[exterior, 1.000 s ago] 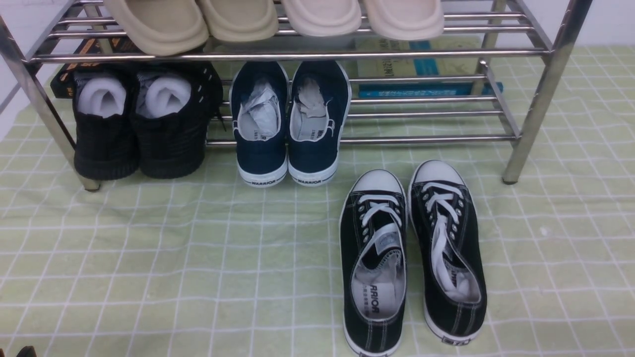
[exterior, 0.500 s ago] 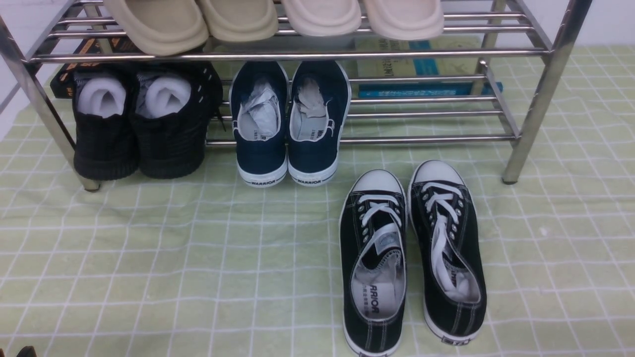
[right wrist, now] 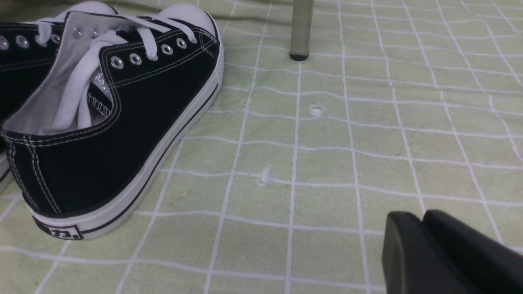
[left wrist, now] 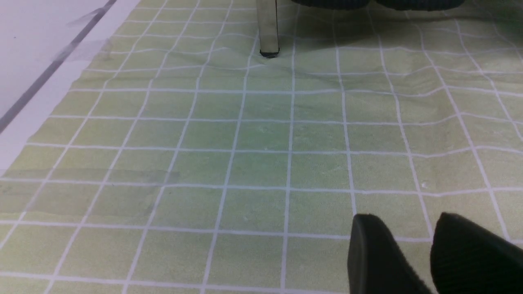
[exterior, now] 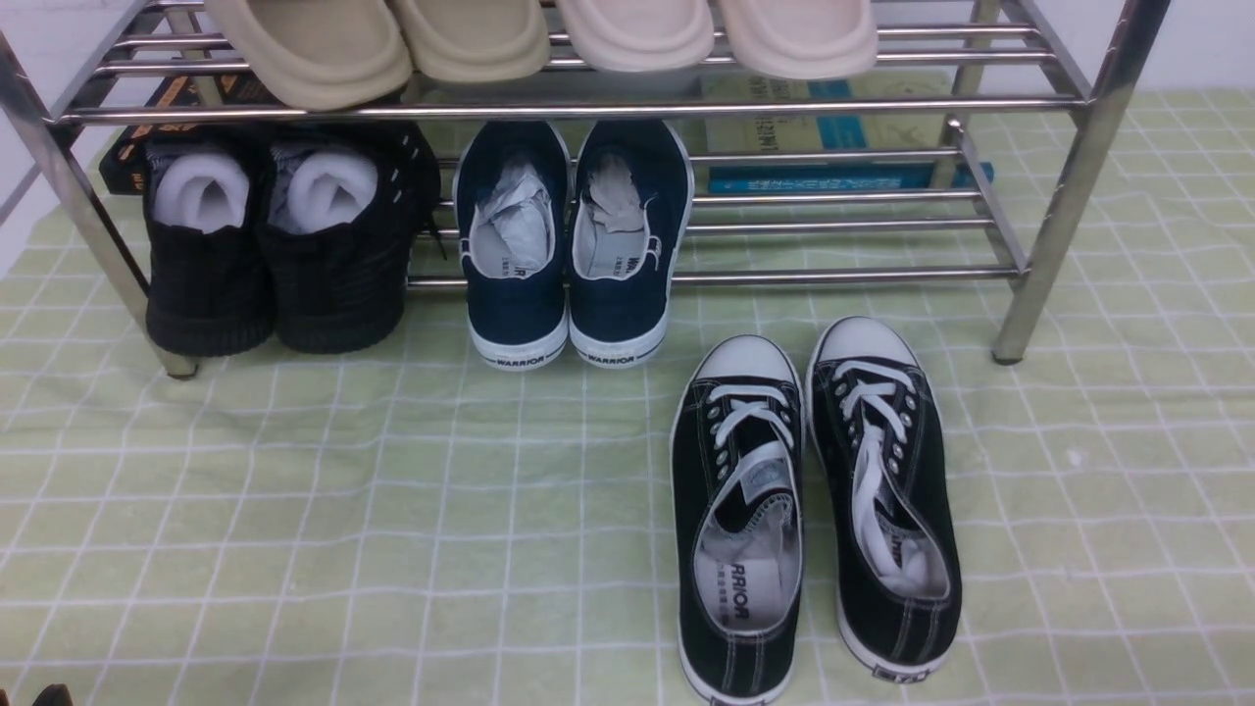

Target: Take the shoes off the shelf with your hand from the green coffee tablecloth.

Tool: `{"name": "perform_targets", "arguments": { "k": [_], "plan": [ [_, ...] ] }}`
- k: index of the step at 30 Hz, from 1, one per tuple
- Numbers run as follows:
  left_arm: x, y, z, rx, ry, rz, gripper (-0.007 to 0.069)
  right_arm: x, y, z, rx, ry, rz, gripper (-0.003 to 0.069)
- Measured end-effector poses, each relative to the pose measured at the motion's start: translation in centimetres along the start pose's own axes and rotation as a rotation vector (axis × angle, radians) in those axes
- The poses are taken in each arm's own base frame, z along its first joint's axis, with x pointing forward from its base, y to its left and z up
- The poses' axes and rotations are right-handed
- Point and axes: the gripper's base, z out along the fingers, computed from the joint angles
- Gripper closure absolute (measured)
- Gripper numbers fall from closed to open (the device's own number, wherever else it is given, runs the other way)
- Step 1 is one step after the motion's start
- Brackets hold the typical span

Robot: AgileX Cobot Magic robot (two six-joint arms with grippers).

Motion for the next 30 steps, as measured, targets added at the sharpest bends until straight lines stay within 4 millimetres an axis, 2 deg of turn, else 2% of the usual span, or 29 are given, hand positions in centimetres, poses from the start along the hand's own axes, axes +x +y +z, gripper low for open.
{"name": "perform_targets", "arguments": {
  "k": [30],
  "plan": [
    [0.0, 0.0, 0.0, 0.0, 0.0, 0.0, 0.0383, 0.0, 0.0, 0.0, 0.0, 0.0, 0.0, 0.0557]
  ]
}}
